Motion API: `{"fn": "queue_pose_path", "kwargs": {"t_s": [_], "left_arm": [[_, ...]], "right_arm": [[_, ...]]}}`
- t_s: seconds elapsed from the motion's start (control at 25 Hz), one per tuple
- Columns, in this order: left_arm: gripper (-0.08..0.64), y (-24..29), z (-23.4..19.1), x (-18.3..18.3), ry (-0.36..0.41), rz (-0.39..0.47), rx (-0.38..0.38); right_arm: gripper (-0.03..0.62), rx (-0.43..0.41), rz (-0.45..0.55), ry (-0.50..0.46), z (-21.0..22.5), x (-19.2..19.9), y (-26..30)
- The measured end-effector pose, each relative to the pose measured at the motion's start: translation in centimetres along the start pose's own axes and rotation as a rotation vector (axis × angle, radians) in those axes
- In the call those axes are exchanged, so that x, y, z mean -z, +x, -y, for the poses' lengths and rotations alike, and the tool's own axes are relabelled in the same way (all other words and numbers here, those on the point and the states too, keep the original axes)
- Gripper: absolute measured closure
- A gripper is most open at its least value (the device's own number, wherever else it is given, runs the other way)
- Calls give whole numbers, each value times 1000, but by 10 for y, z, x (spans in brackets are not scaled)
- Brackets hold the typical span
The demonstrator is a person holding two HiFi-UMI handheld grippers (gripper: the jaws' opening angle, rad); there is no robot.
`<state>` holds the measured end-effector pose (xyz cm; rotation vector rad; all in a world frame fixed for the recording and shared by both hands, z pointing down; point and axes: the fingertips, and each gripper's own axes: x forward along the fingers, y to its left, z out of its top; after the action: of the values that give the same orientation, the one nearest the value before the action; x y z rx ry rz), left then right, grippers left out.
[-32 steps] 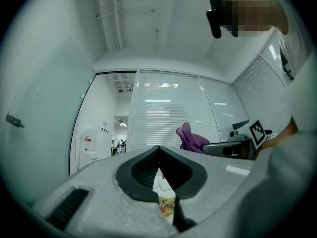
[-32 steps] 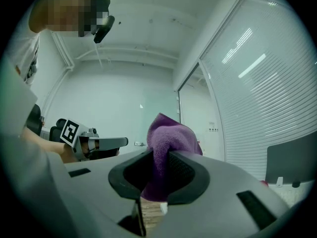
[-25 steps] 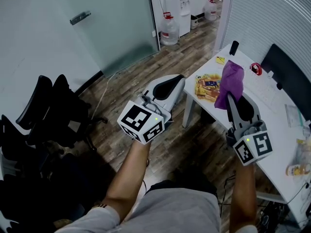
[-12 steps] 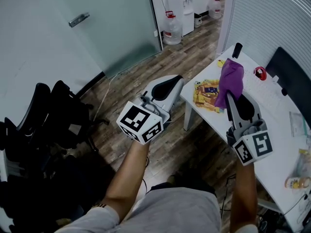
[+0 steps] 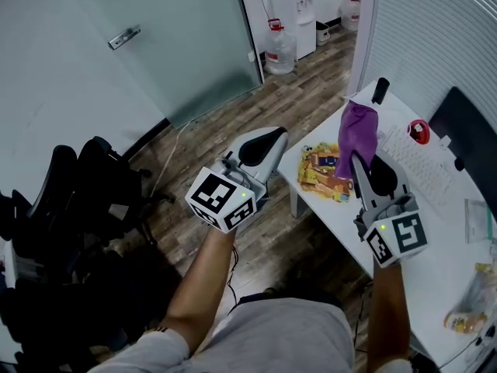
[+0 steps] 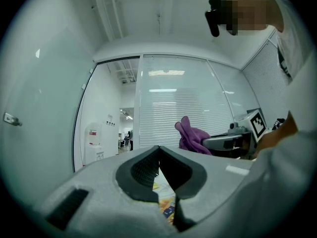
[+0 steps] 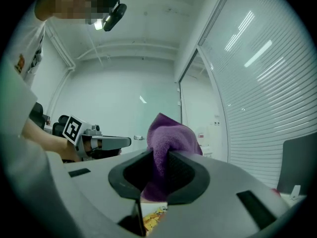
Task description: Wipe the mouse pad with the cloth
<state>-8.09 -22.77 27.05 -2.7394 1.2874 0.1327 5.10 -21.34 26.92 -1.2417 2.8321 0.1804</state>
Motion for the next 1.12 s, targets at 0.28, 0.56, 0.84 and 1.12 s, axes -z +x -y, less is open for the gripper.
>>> {"fn": "queue_pose_path", "kwargs": {"t_s": [0.28, 0.56, 0.84, 1.12], "left_arm": [[545, 33, 2, 25, 25, -60, -10], [545, 49, 1, 68, 53, -209, 33], [545, 60, 9, 137, 124, -456, 177], [545, 60, 25, 217, 182, -695, 340]], "right_arm": [[523, -50, -43, 8, 29, 18, 15], [523, -78, -175, 0, 42, 49, 42], [523, -115, -361, -39, 38, 92, 69], [523, -199, -591, -76, 24, 147, 95]]}}
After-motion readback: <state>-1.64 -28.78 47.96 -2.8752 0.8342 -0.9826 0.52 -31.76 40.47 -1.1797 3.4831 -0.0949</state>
